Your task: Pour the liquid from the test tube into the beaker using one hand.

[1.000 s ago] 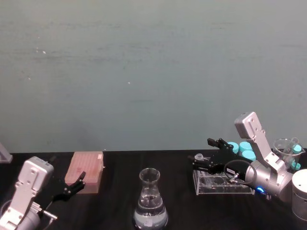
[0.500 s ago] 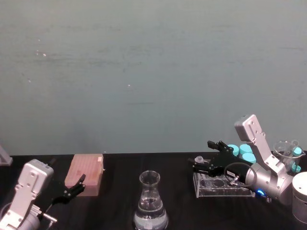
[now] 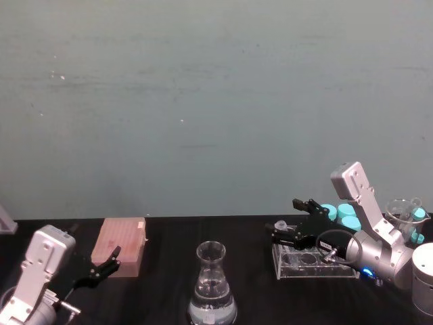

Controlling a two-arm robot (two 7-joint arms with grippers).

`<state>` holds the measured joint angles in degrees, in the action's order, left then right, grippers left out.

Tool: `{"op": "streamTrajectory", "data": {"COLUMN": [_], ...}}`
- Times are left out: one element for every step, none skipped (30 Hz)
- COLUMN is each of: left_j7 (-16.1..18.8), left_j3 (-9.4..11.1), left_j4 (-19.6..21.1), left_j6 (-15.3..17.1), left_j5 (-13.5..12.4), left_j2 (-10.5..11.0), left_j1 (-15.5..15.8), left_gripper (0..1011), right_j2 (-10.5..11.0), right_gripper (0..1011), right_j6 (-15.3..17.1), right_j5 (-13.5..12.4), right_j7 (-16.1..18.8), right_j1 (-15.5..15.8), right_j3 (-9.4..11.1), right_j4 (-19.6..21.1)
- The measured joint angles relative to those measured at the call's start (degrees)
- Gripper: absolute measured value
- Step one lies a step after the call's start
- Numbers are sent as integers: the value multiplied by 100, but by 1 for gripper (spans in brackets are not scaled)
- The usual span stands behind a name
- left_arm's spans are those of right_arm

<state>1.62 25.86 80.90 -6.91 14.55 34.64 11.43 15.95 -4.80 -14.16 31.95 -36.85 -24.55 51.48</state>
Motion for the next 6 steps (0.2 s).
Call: {"op": "streamTrajectory", "data": {"left_j7": [0,0,0,0,0,0], "left_j3": [0,0,0,0,0,0], "left_j4": [0,0,0,0,0,0], "left_j6": [0,0,0,0,0,0], "left_j5": [0,0,0,0,0,0], "left_j2": [0,0,0,0,0,0], "left_j1": [0,0,0,0,0,0], "left_gripper": [1000,1000,1000,1000,1000,1000], "right_j2": [0,0,0,0,0,0], "right_gripper": [1000,1000,1000,1000,1000,1000], "right_j6": [0,0,0,0,0,0], "right_j5": [0,0,0,0,0,0], "right_j7": [0,0,0,0,0,0], "right_j1": [0,0,0,0,0,0], "right_j3": [0,0,0,0,0,0], "right_j4": [0,0,0,0,0,0]}}
